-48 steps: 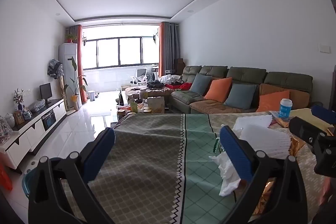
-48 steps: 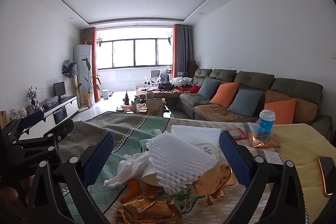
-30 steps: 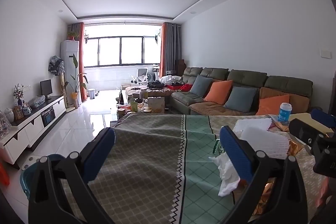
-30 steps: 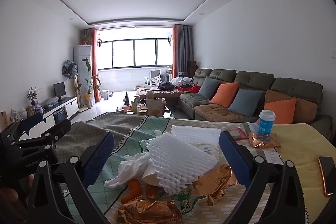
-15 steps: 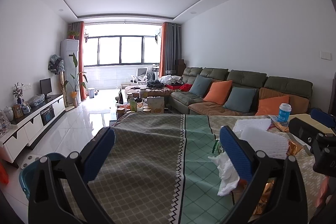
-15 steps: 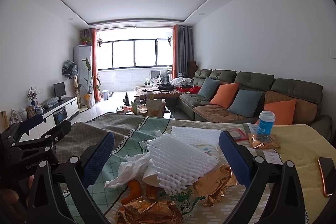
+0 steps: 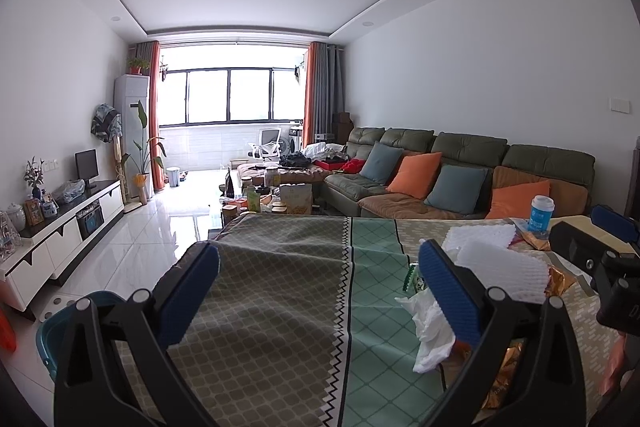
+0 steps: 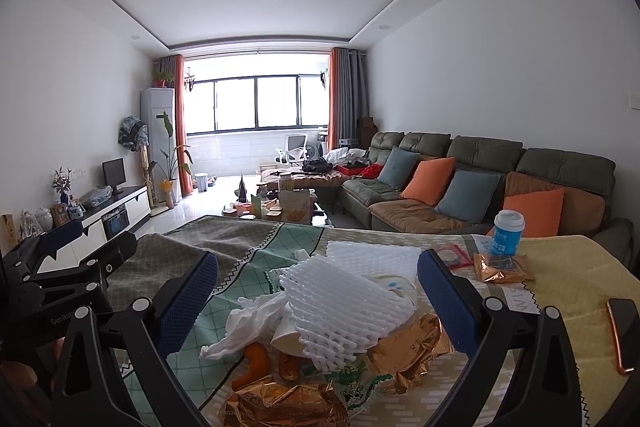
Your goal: Collect trash
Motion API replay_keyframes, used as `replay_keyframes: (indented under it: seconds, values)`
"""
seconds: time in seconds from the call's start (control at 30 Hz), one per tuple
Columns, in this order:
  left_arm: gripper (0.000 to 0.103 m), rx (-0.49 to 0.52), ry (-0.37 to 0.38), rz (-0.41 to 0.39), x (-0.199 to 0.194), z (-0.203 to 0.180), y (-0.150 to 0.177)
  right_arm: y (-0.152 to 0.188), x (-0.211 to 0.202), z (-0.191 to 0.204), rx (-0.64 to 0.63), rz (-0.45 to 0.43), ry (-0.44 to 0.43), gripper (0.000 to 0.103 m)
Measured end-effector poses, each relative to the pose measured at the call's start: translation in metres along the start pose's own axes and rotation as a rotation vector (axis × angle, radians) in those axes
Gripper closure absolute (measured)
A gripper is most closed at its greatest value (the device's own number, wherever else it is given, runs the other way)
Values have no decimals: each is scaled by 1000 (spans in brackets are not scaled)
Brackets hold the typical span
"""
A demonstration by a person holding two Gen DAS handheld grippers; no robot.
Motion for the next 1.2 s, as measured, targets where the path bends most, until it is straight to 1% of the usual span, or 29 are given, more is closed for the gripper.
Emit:
replay_keyframes:
  seconds: [1.2]
  values:
    - [3,1,0,4,-1,0,1,1,-1,-6,8,2,-4,4]
Point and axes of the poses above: each gripper's, at about its wrist camera, not at the fingertips, and x roughly the way its jaws point, z to its left, y to its underside, the point moved 3 cm from there along x, roughly the way its jaws point, and after that the axes turned 3 degrees about -z, right-handed, at the moved point
